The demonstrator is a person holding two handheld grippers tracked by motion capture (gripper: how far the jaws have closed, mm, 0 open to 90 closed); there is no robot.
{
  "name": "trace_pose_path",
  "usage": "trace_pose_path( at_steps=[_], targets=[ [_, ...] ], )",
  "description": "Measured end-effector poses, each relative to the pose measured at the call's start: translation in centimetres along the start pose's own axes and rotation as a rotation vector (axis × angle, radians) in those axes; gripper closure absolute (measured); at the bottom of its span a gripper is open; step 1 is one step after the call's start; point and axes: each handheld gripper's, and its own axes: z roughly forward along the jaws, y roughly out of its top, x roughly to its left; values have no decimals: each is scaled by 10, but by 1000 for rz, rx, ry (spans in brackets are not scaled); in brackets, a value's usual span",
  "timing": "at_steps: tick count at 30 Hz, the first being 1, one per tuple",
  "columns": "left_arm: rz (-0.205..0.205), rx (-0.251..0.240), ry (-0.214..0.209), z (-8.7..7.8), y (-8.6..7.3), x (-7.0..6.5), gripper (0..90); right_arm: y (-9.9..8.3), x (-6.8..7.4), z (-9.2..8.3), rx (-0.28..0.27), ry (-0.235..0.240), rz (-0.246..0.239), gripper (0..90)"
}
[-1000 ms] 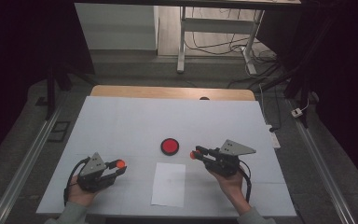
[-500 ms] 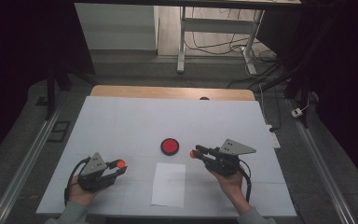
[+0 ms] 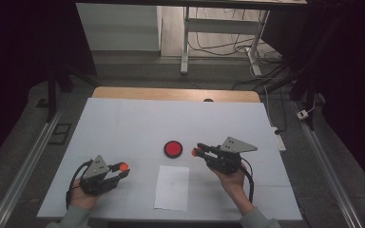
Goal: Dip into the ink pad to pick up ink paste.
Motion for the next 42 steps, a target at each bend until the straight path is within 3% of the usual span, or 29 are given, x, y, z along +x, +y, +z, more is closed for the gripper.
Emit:
trace_pose_path(
  at_steps=[26, 42],
  targets=[
    [11, 4, -6, 2, 2, 0, 650, 1, -9, 27, 49, -5, -5, 729],
    [5, 7, -12, 4, 1, 0, 649, -1, -13, 58, 94, 8, -3, 729]
  ],
)
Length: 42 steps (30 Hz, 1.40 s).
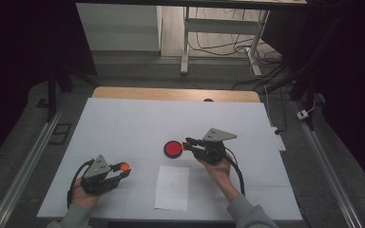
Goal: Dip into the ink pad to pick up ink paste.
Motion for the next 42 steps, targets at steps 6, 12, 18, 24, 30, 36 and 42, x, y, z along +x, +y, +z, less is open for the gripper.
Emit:
trace_pose_path(
  at_steps=[6, 12, 18, 24, 30, 36, 42],
  targets=[
    [-5, 1, -4, 0, 0, 1, 650, 4, 0, 16, 12, 5, -2, 729],
    [-2, 1, -4, 0, 0, 1, 650, 9, 1, 26, 5, 13, -9, 729],
    [-3, 1, -3, 0, 0, 1, 650, 8, 0, 34, 25, 10, -22, 729],
    [-4, 0, -3, -1, 0, 2, 650, 8, -3, 39, 38, 2, -21, 729],
    [-2, 2, -4, 0, 0, 1, 650, 7, -5, 44, 48, -5, -22, 729],
    [-1, 6, -4, 0, 0, 1, 649, 7, -6, 50, 59, -7, -18, 729],
    [-1, 5, -2, 0, 0, 1, 650, 5, -7, 53, 70, -11, -16, 729]
  ],
)
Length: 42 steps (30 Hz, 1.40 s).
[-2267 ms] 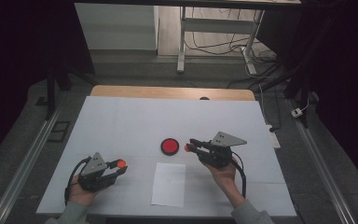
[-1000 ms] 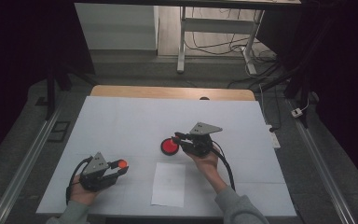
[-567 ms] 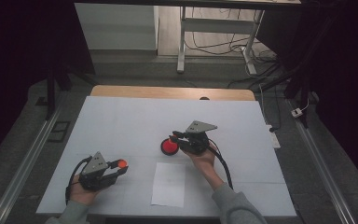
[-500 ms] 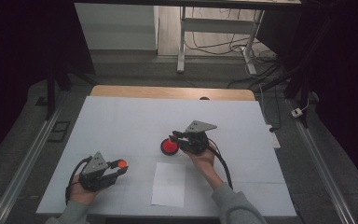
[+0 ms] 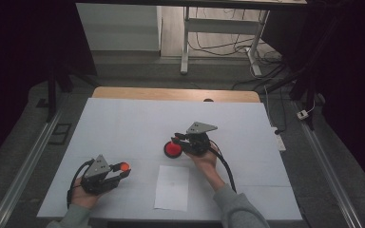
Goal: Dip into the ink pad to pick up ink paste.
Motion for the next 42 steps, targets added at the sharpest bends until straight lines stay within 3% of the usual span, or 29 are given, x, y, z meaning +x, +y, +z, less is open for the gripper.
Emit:
trace_pose_path(
  at_steps=[16, 32, 42],
  targets=[
    [0, 2, -3, 0, 0, 0, 649, -8, 2, 15, 61, -7, -23, 729],
    [-2, 2, -3, 0, 0, 0, 649, -9, 4, 24, 128, -57, -60, 731],
    [-4, 0, 2, -1, 0, 0, 649, -13, 1, 24, 104, -39, -28, 733]
  ],
)
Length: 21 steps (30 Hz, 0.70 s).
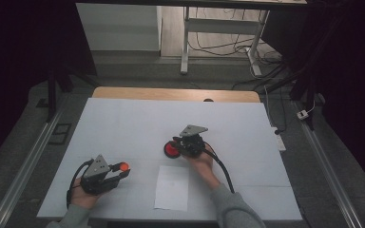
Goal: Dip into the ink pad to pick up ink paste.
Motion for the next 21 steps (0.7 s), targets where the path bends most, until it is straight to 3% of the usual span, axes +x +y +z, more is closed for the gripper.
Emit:
trace_pose_path(
  at_steps=[21],
  targets=[
    [-3, -4, 3, -2, 0, 1, 648, -3, 2, 0, -11, -11, 0, 734]
  ],
)
